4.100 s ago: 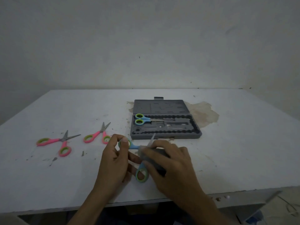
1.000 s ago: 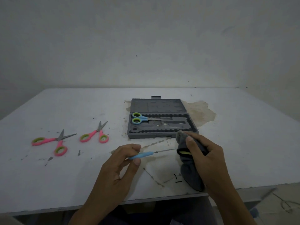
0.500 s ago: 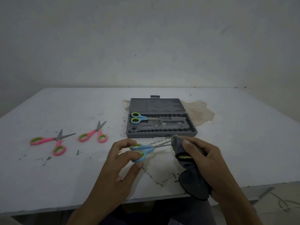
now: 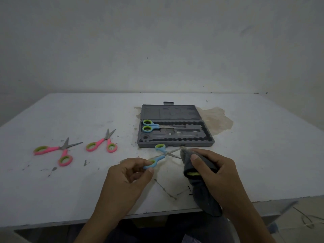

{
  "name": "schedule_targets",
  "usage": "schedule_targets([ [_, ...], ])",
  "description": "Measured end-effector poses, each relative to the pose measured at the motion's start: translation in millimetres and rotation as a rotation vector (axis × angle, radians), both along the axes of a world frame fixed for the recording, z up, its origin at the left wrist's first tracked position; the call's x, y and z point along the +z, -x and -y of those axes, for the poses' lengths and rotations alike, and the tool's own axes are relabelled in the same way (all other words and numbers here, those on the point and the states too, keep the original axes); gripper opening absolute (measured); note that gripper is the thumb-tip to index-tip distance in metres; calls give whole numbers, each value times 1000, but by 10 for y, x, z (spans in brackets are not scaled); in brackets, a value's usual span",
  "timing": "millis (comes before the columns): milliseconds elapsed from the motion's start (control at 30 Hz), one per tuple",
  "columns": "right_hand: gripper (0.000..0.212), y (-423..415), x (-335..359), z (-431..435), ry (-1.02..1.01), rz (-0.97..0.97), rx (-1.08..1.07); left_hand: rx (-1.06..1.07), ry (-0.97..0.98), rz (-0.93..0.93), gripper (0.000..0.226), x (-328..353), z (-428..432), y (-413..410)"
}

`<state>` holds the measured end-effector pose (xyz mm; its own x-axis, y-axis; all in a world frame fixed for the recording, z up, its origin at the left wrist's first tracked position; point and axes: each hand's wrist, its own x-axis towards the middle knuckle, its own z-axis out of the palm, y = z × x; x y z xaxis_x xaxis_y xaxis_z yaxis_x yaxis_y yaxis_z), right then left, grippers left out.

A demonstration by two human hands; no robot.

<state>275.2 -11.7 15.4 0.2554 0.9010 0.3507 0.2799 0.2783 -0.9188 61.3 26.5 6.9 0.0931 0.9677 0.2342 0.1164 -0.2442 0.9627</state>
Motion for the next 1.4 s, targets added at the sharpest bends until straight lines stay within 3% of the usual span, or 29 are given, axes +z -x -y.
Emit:
schedule_targets([
  [367,15,-118,-62,-34,1,69,-117,-48,-301,-503,19,-140,-40,130],
  [733,18,-87,-166,-71,-34,201,-76,-54,-235,-682,8,-7,-218,71],
  [933,16,-87,-202,-76,-63,250,-128,-21,-334,-960,22,39,-625,-140],
  [1100,16,-105,-238,-68,-60,210,-164,-273,-308,-1303,38,118,-773,-130],
  [1400,19,-90,-265,-33,-68,187,-159,-436,-299,-1177,19,170,-910,215],
])
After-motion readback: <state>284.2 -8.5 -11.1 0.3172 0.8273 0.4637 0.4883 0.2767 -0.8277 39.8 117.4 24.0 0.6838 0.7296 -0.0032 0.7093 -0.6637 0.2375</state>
